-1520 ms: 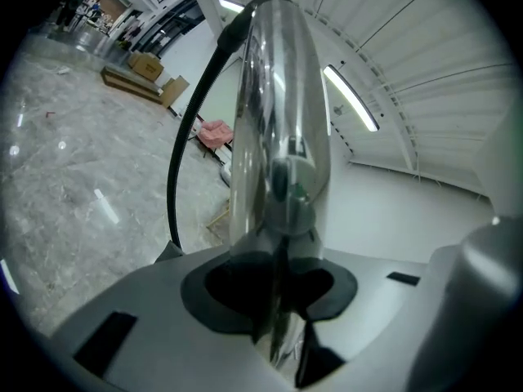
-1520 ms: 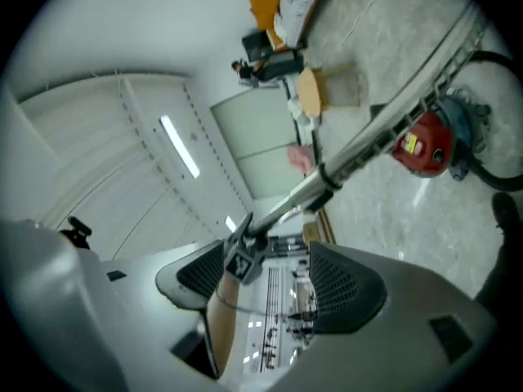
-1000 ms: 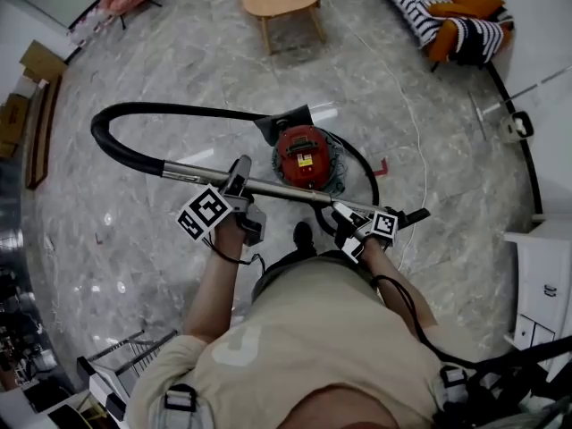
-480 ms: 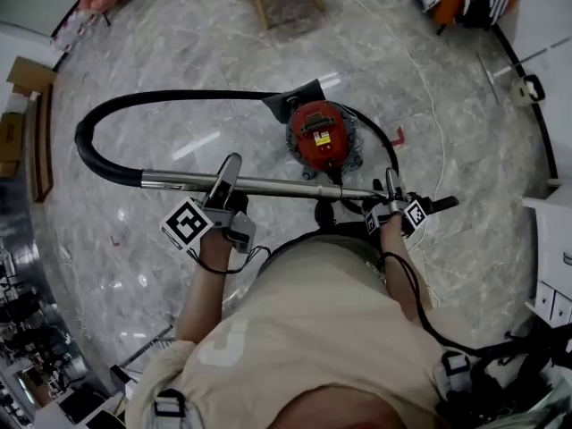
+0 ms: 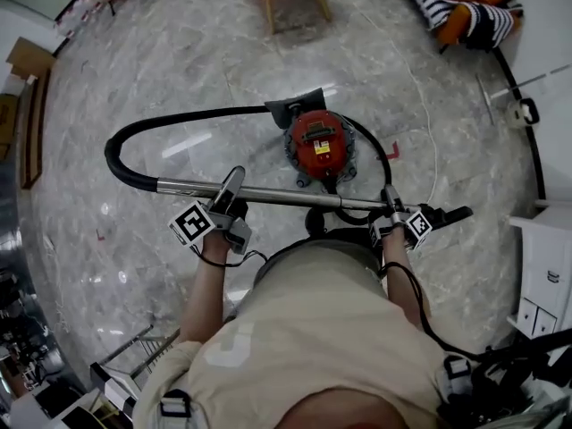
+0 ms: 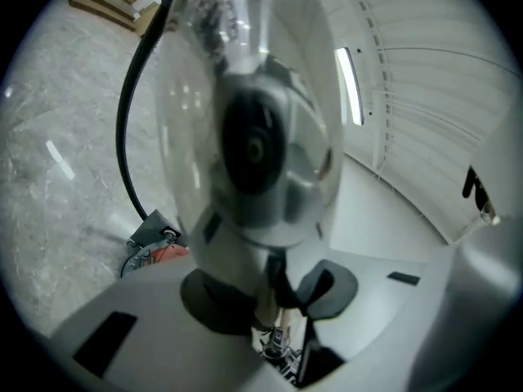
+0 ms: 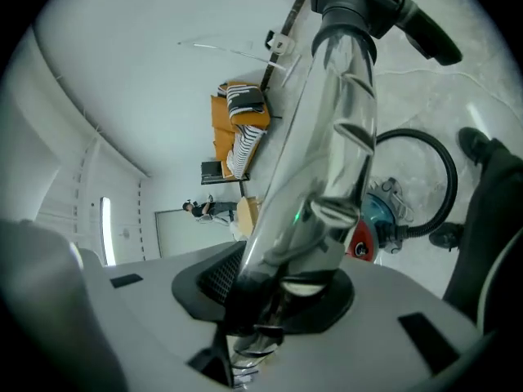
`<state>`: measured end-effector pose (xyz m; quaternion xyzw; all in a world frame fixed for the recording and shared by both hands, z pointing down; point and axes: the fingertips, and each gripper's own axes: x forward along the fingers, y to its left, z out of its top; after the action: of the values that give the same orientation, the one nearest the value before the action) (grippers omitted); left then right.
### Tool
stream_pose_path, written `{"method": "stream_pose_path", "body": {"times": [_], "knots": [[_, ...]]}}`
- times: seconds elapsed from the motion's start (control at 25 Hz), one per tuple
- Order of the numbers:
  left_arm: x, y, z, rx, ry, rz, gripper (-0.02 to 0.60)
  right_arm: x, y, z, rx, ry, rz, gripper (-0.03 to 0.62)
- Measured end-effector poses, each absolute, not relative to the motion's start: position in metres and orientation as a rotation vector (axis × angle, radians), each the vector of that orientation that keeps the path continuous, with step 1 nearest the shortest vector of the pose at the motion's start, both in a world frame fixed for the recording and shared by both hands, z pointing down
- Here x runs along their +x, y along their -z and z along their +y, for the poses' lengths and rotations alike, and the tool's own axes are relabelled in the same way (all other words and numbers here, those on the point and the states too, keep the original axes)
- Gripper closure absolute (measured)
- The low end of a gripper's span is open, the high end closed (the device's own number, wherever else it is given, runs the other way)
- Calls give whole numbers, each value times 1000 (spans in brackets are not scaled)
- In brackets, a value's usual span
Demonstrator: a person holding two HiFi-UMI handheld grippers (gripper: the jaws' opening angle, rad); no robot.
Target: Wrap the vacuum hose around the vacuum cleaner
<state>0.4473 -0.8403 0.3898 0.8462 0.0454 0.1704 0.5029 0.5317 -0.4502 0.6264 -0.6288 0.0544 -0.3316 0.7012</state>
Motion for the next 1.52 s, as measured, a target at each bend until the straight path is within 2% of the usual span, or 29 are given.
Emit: {"method": "stream_pose_path", "body": {"times": [0.28, 0.64, 1.08, 1.52], "knots": [[435, -427, -835, 1910, -349, 67, 462, 557, -584, -422, -1450, 701, 185, 491], [375, -502, -825, 1646, -324, -76, 456, 581, -520, -408, -1656, 710, 312, 516], [352, -502, -790, 1515, -232, -90, 452, 594, -464, -400, -1696, 688, 461, 528], [332, -508, -697, 1548, -256, -203, 397, 584, -420, -311, -1730, 640, 611, 530]]}}
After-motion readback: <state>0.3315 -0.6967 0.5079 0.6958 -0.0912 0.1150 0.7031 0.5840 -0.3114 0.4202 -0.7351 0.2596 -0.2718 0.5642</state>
